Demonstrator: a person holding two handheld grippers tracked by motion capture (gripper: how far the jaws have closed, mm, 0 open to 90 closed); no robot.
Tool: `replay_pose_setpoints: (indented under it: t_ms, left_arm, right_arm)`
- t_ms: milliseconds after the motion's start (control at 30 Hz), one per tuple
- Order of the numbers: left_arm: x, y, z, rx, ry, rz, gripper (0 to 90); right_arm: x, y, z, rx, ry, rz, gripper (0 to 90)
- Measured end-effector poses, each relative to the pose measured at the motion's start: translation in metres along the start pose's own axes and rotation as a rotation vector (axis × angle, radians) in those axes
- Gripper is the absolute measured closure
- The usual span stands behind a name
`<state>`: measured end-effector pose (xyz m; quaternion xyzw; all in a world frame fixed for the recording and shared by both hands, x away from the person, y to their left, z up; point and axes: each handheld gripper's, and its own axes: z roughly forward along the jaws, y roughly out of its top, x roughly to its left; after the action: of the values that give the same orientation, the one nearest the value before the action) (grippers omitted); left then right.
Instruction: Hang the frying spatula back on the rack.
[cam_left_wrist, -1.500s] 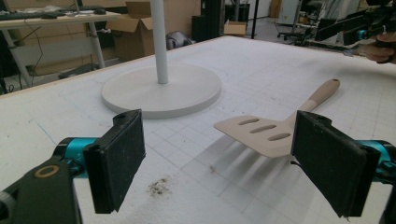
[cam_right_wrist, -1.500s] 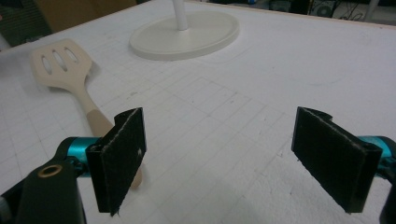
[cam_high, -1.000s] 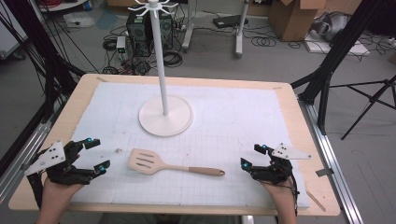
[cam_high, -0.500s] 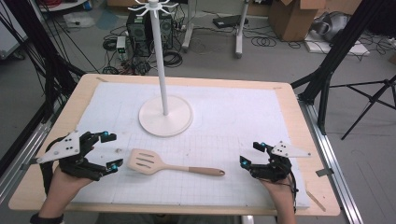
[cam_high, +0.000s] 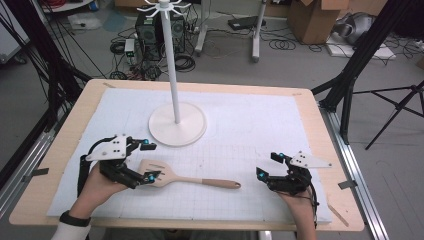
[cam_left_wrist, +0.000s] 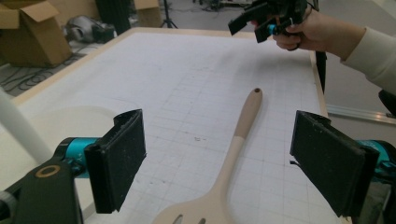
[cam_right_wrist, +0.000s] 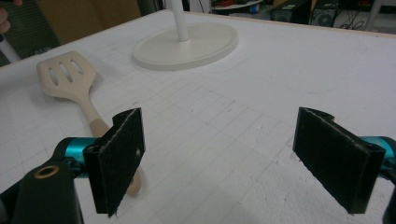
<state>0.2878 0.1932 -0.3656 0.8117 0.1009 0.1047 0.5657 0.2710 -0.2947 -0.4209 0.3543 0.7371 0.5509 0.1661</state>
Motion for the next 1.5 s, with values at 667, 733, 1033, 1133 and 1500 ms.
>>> replay_pose_setpoints:
  t_ms: [667,733,1033,1133,1500]
  left_arm:
    - [-0.010,0.006,0.085,0.298,-0.143,0.114,23.9]
    - [-0.010,0.006,0.088,0.310,-0.148,0.118,24.2]
    - [-0.012,0.000,0.115,0.453,-0.188,0.109,30.0]
    - [-0.011,-0.001,0.121,0.489,-0.194,0.097,32.3]
    - [-0.006,-0.004,0.127,0.571,-0.182,0.083,47.2]
  right_arm:
    - [-0.003,-0.001,-0.004,-0.021,-0.003,0.002,15.6]
    - [-0.003,-0.001,-0.005,-0.020,-0.003,0.004,15.6]
    - [-0.004,-0.001,-0.006,-0.019,-0.003,0.012,15.6]
    - [-0.004,-0.001,-0.005,-0.020,-0.002,0.015,15.7]
    - [-0.007,-0.002,-0.007,-0.028,0.001,0.021,15.8]
